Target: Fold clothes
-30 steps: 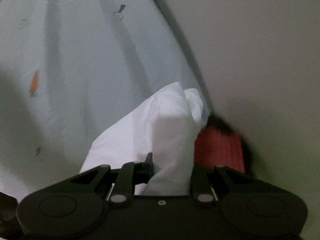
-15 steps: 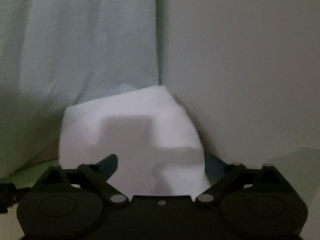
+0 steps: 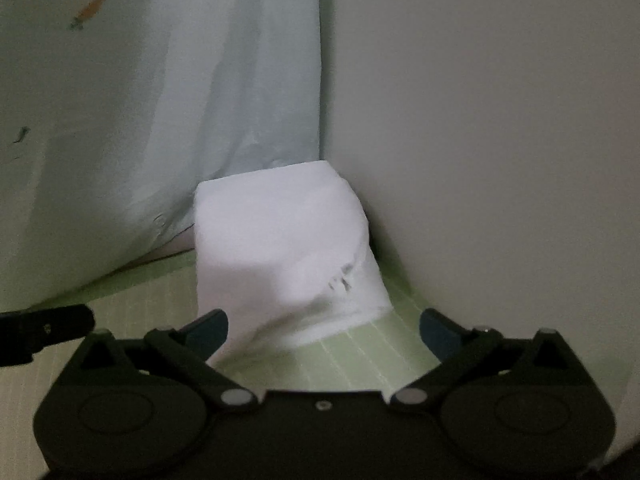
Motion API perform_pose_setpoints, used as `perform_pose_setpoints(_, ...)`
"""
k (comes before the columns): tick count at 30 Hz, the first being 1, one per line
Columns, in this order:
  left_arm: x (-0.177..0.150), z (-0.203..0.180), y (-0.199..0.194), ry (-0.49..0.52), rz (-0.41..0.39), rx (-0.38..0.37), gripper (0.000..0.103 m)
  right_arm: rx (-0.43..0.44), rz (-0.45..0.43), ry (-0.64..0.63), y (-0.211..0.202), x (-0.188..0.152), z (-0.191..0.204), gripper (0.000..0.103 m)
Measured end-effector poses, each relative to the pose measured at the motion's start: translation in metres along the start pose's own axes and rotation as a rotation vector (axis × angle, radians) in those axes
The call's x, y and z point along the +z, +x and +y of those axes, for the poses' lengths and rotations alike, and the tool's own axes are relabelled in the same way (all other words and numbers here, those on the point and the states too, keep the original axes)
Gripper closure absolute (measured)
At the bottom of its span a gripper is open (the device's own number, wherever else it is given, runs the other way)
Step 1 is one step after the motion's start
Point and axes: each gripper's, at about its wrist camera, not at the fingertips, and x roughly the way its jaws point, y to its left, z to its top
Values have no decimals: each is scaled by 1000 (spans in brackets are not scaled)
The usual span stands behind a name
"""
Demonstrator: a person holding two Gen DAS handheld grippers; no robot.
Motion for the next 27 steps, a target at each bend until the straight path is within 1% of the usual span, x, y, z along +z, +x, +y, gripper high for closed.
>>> perform_pose_setpoints(4,-18,-11,-22,36,11,-18,0,14,0,49,-31,-22,-3,0)
perform_pose_setpoints(7,-31,-20,-39,68,23,-9,0,17,11,61,-47,-33,-7,0)
perform_pose_setpoints(9,-37,-25,-53,91,14,-12,0,18,20,61,-56,-37,-9,0)
perform_pose_setpoints(12,-40,-30,-64,97,-3,-23,0,20,27,66,-66,-42,-14,0)
perform_pose_setpoints(21,-51,-48,-75,85,-25,-14,0,18,20,37,-84,-49,-28,0)
perform_pose_setpoints(27,-55,-57,-82,69,-31,-10,0,37,26,30,-92,-52,-39,0)
